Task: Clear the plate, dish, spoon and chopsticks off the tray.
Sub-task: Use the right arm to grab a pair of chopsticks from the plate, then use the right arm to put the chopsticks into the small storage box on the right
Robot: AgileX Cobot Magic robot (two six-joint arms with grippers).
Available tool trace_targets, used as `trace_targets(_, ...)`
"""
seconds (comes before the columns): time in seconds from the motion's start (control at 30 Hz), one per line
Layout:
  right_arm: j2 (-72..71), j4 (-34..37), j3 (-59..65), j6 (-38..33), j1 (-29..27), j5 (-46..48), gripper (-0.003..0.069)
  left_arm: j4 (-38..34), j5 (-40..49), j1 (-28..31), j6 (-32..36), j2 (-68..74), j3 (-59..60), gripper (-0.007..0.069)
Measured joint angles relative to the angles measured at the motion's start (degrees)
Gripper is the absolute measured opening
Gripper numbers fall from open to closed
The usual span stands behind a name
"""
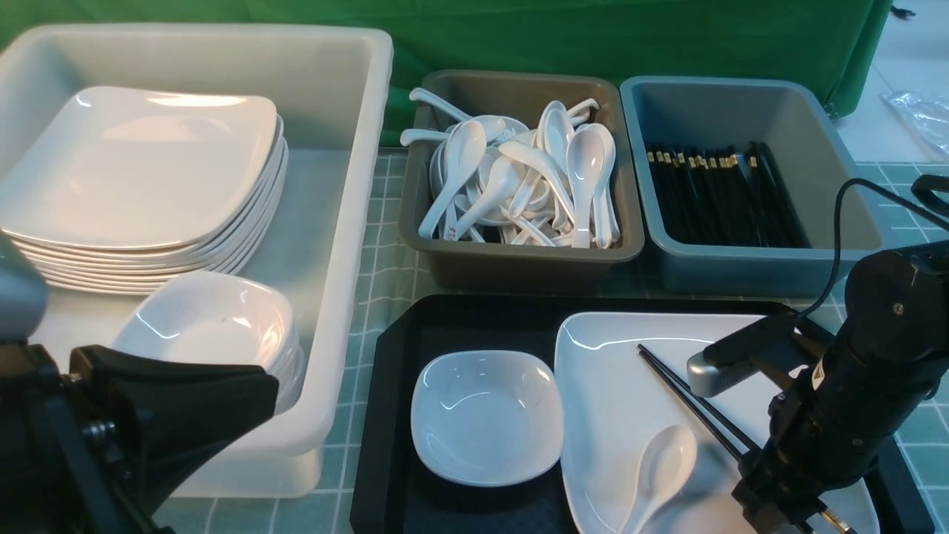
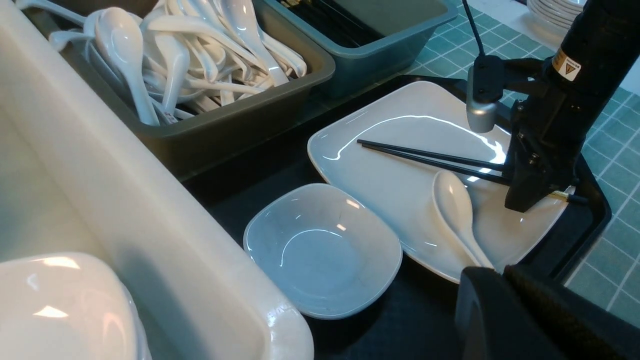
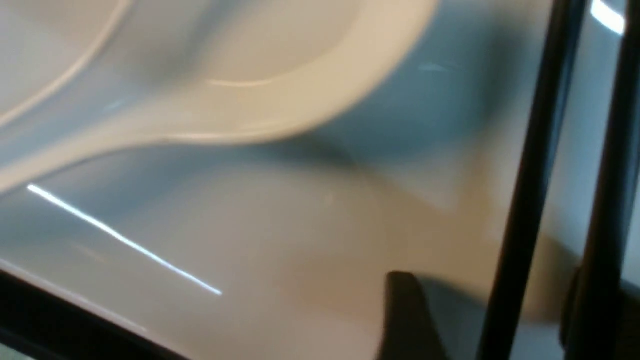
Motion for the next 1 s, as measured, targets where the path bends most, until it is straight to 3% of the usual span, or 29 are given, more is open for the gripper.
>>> trace_targets(0.13,0.00,0.05,0.00,-1.62,0.00,0.11,0.0162,0.00,0.00,0.00,0.05,0.00,0.00,0.0018)
trace_targets(0.17,0.00,0.05,-0.02,-1.67,0.00,0.25,0.0141,0.00,0.00,0.00,0.05,0.00,0.00,0.0018)
trace_targets(0.47,-8.46,1.69,-4.75,-1.80,0.00,8.24,0.0148,-0.74,-2.89,0.00,1.28,-0.04,0.00,0.0018)
trace_targets(0.63,-11.60,3.04,-15.45,2.19,-2.78,3.95,0.0148,-1.53,-11.12,0.00,1.45,-0.04,0.00,0.0018)
trace_targets(0.83,1.59,4.11,-34.26,8.72,-10.90,-4.30,0.0148,-1.78,-14.25,0.00,4.03,-0.04,0.00,0.0018)
trace_targets(1.0,14.54,8.78,-47.56,12.28,-14.88,-5.01,0.0148,-1.78,-14.25,0.00,6.32,-0.04,0.00,0.0018)
